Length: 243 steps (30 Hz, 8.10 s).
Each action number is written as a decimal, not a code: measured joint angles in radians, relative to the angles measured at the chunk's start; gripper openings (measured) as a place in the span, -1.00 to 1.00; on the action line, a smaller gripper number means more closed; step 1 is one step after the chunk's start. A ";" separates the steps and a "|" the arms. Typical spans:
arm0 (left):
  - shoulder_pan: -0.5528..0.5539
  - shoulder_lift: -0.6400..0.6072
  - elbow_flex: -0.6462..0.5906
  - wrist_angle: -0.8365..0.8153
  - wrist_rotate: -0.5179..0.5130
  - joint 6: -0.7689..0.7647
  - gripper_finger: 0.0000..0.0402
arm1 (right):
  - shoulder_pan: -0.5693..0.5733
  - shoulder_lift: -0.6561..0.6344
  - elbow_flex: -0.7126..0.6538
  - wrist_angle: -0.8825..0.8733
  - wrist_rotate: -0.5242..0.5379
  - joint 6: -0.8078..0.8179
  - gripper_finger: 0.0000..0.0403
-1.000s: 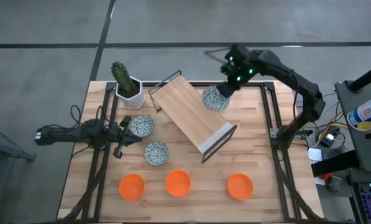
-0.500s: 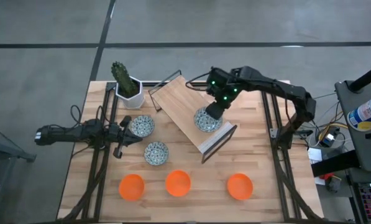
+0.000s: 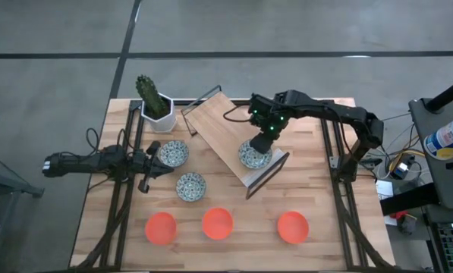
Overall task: Pick & Place Mini bowls
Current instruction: Put the top right blue patterned bowl on the shelf, then put the right orange bowl on the shelf
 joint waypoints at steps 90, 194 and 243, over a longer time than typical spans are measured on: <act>0.000 0.000 0.000 0.000 0.000 0.000 -1.00 | 0.700 -0.343 -0.492 0.140 0.192 0.429 -0.29; 0.000 0.000 0.000 0.000 0.000 0.000 -1.00 | 0.292 -0.262 0.156 0.475 0.753 -0.209 -0.96; 0.000 0.017 0.000 0.000 -0.004 0.000 -1.00 | -0.229 0.434 0.664 -0.076 -0.018 0.007 -0.96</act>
